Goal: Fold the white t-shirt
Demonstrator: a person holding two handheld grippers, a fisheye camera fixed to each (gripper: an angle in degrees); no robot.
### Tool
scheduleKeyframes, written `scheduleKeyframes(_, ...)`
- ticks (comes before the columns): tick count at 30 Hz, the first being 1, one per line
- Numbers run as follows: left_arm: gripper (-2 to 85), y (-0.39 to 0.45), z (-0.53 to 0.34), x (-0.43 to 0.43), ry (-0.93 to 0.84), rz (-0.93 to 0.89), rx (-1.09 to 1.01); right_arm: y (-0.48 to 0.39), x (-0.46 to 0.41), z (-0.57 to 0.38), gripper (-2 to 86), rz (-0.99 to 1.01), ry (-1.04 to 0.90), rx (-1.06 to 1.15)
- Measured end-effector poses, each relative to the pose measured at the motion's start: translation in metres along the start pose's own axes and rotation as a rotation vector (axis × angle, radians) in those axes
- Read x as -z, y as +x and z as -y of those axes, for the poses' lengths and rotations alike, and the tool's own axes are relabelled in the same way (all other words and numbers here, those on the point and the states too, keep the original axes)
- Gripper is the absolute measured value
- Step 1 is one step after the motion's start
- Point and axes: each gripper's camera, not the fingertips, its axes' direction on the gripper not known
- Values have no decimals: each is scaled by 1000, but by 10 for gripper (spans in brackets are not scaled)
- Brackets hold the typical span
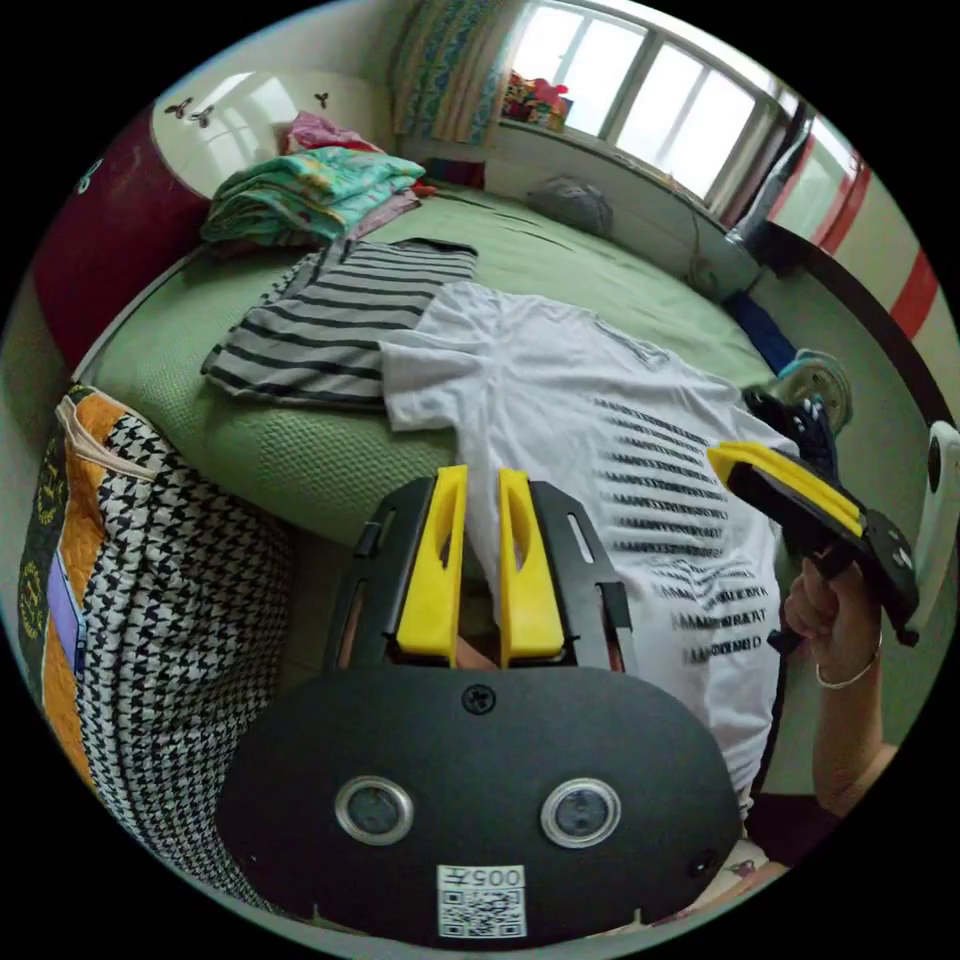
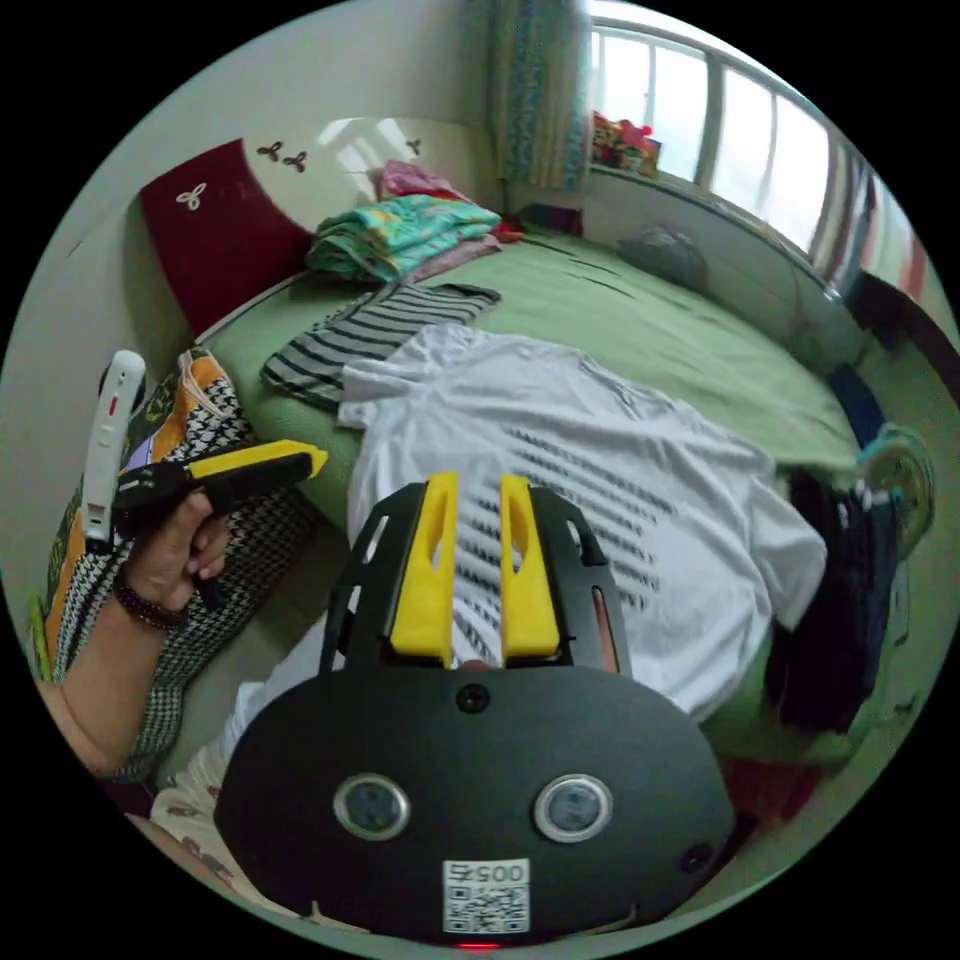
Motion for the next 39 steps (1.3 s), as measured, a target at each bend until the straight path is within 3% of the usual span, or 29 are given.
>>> scheduleKeyframes(5, 103, -38, 38, -25, 94, 17, 67, -2, -63, 84, 75, 88, 2, 45)
scheduleKeyframes(15, 120, -55, 66, -75, 28, 64, 56, -4, -167, 181, 81, 166, -186, 25)
scheduleKeyframes(21, 39, -49, 84, -80, -48, 41, -54, 11, -157, 199, 1, 191, -110, 6)
scheduleKeyframes(30, 11, 5, 98, -52, 36, 178, -259, 72, -109, 264, -9, 148, -29, 14)
scheduleKeyframes(34, 3, 42, 97, -58, 8, 25, -342, 110, -95, 272, -7, 98, -17, -26)
scheduleKeyframes(39, -1, 67, 89, -94, -140, -23, -320, 170, -129, 251, 19, -56, -126, -163)
